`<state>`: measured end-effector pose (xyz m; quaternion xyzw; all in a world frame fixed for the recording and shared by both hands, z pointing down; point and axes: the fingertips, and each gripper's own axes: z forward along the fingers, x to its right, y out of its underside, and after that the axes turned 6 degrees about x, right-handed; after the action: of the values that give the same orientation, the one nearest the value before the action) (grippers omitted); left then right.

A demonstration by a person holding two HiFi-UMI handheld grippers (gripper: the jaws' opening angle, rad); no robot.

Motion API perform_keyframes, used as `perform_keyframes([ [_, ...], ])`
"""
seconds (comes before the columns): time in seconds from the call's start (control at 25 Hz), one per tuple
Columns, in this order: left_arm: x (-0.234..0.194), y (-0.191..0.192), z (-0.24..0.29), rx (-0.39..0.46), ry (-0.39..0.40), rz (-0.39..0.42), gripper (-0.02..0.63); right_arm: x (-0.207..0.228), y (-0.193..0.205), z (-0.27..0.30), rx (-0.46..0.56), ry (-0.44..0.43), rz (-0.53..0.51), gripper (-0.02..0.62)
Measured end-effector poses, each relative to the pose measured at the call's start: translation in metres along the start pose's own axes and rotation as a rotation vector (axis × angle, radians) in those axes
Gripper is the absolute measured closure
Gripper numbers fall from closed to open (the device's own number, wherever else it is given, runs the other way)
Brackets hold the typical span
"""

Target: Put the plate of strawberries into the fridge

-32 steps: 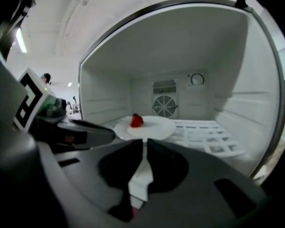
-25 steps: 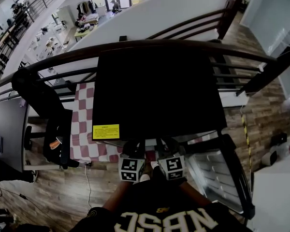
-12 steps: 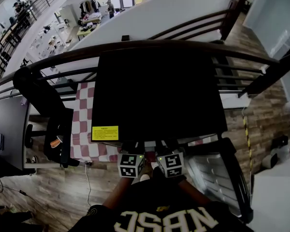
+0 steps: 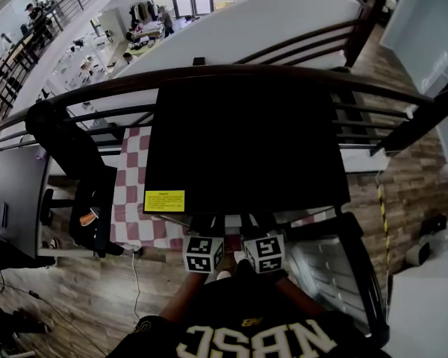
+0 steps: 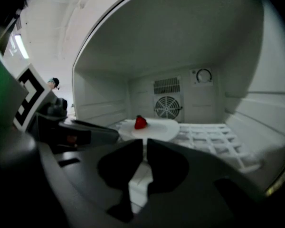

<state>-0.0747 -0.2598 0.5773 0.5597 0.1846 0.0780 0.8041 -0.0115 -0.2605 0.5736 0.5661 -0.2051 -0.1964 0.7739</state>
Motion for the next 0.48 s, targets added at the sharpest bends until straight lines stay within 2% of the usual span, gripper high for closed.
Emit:
perform_keyframes([
  [0.48,0.029,-0.025,-0.042,0.105,0.034,0.010,0.578,-0.013,-0.024,-0.047,0.103,0.019,0.003,0.560],
])
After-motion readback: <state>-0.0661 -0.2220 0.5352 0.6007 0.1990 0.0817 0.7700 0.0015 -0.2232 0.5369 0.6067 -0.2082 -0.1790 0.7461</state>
